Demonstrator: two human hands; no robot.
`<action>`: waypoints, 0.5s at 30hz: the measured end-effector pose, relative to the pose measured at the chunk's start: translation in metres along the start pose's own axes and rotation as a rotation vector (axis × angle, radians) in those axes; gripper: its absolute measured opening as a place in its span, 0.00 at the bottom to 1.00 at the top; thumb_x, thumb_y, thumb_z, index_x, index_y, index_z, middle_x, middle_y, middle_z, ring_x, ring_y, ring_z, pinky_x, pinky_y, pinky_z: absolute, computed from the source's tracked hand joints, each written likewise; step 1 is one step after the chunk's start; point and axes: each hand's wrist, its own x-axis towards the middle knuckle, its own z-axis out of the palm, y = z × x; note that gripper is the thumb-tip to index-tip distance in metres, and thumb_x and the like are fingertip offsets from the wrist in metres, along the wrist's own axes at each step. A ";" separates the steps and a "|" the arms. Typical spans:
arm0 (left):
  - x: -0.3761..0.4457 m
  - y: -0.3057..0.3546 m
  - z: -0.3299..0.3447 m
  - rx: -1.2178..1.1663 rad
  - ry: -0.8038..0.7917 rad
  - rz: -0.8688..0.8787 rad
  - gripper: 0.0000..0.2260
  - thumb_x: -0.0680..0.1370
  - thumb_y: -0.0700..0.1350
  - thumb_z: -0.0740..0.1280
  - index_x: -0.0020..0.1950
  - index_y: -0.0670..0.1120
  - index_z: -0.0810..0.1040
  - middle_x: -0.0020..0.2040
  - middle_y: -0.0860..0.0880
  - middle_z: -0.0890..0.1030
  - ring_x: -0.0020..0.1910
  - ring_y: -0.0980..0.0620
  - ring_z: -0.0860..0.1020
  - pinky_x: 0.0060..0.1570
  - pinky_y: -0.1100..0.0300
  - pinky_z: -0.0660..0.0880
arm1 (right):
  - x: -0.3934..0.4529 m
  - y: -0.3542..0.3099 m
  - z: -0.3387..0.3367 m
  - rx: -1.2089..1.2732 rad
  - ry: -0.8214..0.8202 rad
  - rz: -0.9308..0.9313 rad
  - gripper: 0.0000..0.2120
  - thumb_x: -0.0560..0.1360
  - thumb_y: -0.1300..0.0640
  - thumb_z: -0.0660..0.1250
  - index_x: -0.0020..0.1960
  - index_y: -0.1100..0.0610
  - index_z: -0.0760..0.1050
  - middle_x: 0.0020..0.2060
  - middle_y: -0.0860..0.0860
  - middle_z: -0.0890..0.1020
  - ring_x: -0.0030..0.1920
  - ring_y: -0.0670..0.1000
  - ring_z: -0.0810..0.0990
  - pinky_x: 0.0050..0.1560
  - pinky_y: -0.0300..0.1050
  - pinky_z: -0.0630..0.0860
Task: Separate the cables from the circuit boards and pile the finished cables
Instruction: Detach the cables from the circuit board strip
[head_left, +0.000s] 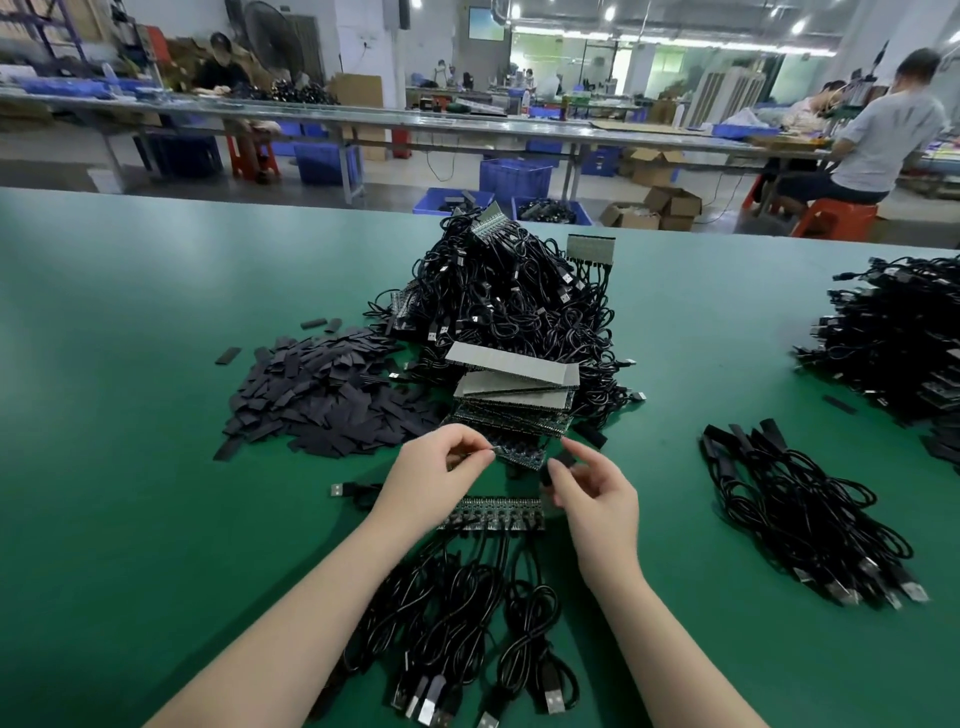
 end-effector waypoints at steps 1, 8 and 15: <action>0.000 0.005 0.004 -0.006 0.008 0.001 0.05 0.77 0.49 0.70 0.43 0.60 0.78 0.41 0.67 0.79 0.42 0.68 0.77 0.41 0.75 0.71 | 0.000 0.001 0.000 0.015 -0.002 -0.004 0.12 0.76 0.61 0.72 0.56 0.48 0.81 0.34 0.51 0.83 0.34 0.46 0.82 0.39 0.40 0.80; -0.011 0.011 0.041 -0.186 0.020 -0.094 0.07 0.77 0.49 0.70 0.47 0.61 0.74 0.42 0.57 0.83 0.41 0.60 0.81 0.47 0.61 0.78 | -0.001 0.000 -0.001 0.044 -0.021 -0.001 0.12 0.74 0.60 0.75 0.53 0.46 0.82 0.36 0.53 0.83 0.37 0.51 0.82 0.45 0.51 0.81; -0.016 0.006 0.044 -0.053 -0.058 -0.053 0.09 0.77 0.49 0.69 0.46 0.66 0.78 0.40 0.66 0.81 0.39 0.64 0.79 0.41 0.66 0.75 | -0.001 0.000 -0.003 0.106 -0.083 0.000 0.14 0.75 0.65 0.73 0.56 0.50 0.81 0.32 0.49 0.81 0.34 0.46 0.82 0.39 0.35 0.78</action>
